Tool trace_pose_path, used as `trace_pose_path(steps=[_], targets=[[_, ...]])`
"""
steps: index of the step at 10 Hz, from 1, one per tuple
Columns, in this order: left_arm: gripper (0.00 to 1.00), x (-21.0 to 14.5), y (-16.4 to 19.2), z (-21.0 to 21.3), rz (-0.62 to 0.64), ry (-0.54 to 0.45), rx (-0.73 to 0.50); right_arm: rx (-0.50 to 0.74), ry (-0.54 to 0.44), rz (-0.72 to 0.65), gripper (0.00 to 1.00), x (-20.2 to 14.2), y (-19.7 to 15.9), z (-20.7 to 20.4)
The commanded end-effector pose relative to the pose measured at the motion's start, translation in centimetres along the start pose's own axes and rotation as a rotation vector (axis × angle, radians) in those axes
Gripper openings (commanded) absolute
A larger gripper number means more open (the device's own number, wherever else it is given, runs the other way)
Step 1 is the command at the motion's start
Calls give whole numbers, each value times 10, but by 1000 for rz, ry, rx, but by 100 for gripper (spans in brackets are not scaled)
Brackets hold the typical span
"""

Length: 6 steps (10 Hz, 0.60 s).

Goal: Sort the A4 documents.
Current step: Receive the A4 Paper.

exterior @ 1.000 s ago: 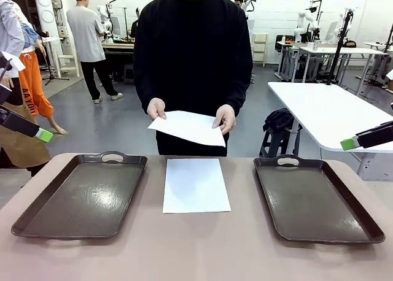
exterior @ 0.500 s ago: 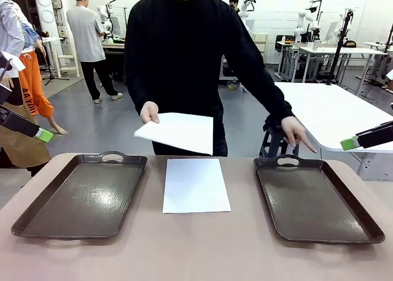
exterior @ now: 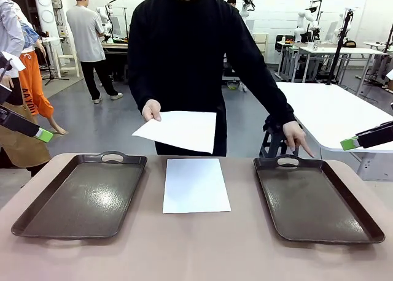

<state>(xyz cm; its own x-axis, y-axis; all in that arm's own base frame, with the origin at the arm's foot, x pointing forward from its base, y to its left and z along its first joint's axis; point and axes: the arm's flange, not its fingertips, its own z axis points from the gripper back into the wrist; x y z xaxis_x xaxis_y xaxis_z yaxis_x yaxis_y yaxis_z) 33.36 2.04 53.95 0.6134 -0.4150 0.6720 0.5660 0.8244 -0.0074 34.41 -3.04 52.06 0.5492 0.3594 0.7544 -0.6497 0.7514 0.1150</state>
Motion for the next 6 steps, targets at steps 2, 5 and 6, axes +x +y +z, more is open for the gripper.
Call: trace_pose_path(steps=[2, 5, 6], targets=[[100, -1, 1, 1, -3, -3, 2, 14, -6, -4, 100, 0, 0, -2], [100, -1, 1, 1, -3, -3, 2, 70, -19, -113, 100, 38, -8, -21], [100, -1, 1, 1, -3, -3, 2, 143, -28, -194, 100, 54, -13, -38]])
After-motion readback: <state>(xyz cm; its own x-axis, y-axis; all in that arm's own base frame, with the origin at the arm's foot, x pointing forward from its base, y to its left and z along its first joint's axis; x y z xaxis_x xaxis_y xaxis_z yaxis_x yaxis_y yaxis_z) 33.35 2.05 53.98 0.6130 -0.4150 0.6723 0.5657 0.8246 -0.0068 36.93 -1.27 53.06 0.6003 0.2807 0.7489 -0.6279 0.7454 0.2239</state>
